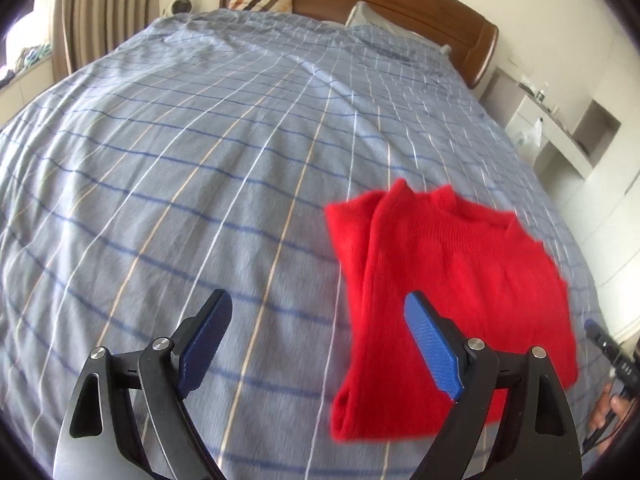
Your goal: Fold small clothes
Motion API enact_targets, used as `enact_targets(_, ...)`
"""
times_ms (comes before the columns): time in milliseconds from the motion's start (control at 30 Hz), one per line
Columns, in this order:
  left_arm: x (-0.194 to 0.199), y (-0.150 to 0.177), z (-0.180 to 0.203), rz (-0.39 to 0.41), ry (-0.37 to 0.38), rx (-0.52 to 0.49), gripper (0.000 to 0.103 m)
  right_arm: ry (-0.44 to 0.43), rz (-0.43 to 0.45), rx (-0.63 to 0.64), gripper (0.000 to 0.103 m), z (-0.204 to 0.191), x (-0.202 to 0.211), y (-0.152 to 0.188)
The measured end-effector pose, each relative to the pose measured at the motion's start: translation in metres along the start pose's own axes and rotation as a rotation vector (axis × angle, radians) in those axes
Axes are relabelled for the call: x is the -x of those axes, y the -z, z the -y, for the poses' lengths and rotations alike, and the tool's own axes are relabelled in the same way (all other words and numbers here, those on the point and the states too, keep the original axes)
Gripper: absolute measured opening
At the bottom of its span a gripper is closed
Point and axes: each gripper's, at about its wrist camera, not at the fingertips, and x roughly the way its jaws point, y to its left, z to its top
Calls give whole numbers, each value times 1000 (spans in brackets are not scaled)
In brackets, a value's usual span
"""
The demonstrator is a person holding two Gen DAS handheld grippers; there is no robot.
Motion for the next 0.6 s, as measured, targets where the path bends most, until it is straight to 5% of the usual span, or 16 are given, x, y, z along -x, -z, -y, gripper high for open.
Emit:
enact_targets(267,40,109,24,29,-63,-162,97,212,-33,128,68,-41,60,117)
enact_targets(433,19,130,44,94,-158,-240,102,303,-14,150,70,-51,52,150)
enact_targets(600,14,132,35,102,-131,-216,103,333,30,106,81,-43,50,159)
